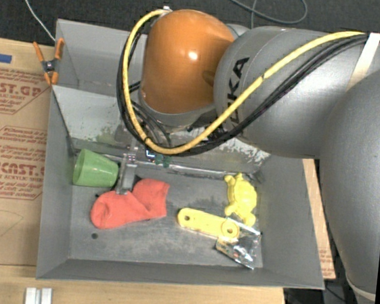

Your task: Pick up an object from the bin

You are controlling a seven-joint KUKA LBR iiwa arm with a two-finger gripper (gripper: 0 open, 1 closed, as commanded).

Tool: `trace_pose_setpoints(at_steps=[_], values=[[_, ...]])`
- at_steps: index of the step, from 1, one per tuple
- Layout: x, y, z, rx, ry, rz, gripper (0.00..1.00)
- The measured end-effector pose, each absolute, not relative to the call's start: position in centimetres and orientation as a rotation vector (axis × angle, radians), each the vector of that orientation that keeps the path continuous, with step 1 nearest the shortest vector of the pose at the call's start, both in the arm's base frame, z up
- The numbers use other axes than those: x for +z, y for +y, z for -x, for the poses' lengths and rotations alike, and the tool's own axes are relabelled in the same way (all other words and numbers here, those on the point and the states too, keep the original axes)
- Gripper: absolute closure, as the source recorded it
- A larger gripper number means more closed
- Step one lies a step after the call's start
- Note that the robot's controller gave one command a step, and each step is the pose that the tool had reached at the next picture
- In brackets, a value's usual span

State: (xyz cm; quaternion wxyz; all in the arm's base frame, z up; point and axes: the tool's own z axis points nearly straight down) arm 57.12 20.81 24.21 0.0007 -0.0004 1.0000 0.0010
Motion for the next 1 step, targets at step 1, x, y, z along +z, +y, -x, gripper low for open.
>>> trace_pose_setpoints(at_steps=[1], values=[[24.21,20.81,-57.12,0.003,3.14,0.001,0.0]])
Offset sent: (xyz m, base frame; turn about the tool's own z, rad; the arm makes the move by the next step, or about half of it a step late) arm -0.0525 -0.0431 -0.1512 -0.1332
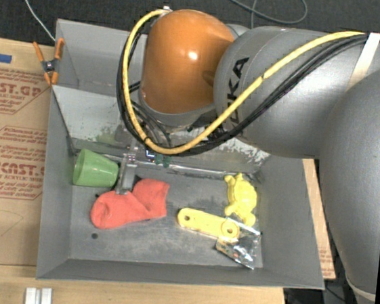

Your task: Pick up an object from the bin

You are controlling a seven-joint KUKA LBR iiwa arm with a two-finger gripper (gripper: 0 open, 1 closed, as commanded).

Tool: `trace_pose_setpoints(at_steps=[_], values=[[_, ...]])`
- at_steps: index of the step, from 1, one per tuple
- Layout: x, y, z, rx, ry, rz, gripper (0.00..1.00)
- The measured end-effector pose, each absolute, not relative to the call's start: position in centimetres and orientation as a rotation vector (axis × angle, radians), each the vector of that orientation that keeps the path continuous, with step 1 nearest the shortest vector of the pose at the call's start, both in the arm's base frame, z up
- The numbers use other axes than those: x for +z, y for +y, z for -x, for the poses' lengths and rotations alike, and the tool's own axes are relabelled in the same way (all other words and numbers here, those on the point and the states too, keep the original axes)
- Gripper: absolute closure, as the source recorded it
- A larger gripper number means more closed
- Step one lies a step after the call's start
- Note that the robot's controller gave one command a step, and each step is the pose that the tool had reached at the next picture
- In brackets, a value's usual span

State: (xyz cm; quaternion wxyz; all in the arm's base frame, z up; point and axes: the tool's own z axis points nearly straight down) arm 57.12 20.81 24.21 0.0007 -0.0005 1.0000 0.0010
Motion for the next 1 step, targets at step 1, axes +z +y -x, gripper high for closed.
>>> trace_pose_setpoints(at_steps=[1], values=[[14.9,18.19,-53.89,0.003,3.133,0.134,0.0]])
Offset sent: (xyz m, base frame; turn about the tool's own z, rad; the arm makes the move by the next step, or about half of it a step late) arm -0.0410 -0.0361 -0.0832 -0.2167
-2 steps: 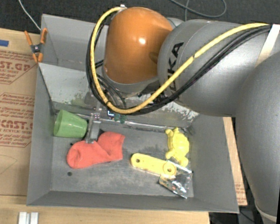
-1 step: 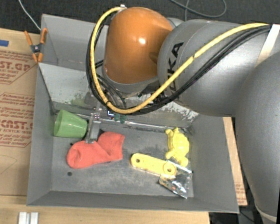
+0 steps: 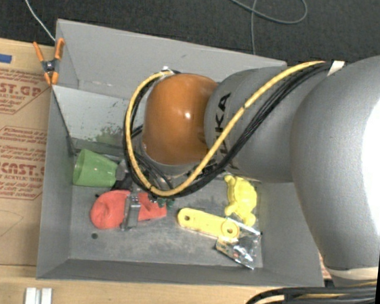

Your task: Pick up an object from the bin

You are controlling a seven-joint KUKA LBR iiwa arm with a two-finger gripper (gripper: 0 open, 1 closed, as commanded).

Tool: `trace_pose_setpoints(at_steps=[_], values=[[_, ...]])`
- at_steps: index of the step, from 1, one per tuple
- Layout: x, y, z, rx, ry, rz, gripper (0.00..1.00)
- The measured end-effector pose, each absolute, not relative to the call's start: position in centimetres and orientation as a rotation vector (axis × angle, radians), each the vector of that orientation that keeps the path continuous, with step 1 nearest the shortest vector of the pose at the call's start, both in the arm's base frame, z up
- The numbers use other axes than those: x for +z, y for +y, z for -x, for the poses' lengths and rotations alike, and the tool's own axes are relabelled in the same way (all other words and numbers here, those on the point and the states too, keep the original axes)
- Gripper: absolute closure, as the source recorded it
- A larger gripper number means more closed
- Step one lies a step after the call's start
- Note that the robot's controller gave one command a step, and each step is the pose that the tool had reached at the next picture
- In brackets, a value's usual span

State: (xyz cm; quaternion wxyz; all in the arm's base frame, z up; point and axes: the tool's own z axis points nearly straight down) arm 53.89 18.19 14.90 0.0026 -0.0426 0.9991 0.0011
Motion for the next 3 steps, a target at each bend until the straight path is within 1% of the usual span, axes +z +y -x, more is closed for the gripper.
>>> trace_pose_setpoints(at_steps=[1,2,3], values=[[9.0,17.6,-53.0,0.002,3.138,0.173,0.0],[7.0,17.8,-53.9,0.005,3.106,0.421,1.0],[7.0,17.8,-53.9,0.006,3.106,0.42,1.0]])
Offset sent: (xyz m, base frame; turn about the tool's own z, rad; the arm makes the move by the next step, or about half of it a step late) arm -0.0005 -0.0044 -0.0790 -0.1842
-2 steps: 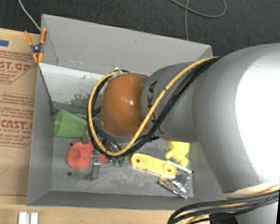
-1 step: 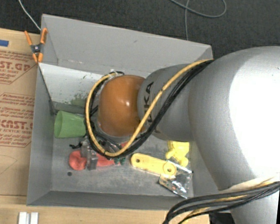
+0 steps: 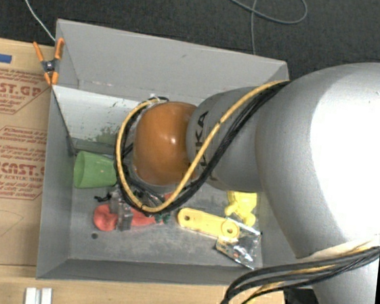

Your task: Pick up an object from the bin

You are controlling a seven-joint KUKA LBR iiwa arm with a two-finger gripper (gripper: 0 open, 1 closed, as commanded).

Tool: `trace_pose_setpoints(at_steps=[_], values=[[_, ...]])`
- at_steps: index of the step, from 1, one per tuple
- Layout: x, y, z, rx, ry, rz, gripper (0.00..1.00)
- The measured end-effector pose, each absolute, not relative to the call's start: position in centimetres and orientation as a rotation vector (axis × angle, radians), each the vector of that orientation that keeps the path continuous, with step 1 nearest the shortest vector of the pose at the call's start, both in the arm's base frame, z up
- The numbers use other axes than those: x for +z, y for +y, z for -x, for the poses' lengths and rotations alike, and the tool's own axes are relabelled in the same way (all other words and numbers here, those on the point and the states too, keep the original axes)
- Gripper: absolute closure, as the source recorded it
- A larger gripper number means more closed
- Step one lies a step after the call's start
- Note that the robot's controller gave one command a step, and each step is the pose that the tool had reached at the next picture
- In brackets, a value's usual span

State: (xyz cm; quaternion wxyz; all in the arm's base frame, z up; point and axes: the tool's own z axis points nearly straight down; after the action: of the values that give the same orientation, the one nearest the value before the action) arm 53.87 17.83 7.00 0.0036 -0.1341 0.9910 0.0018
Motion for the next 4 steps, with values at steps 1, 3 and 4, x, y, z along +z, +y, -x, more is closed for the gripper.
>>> trace_pose_setpoints(at_steps=[1,3,4], values=[[10.1,16.7,-53.6,0.007,3.104,0.407,1.0],[7.9,17.3,-55.4,0.006,3.012,0.843,1.0],[7.0,16.3,-56.7,0.007,2.985,0.936,1.0]])
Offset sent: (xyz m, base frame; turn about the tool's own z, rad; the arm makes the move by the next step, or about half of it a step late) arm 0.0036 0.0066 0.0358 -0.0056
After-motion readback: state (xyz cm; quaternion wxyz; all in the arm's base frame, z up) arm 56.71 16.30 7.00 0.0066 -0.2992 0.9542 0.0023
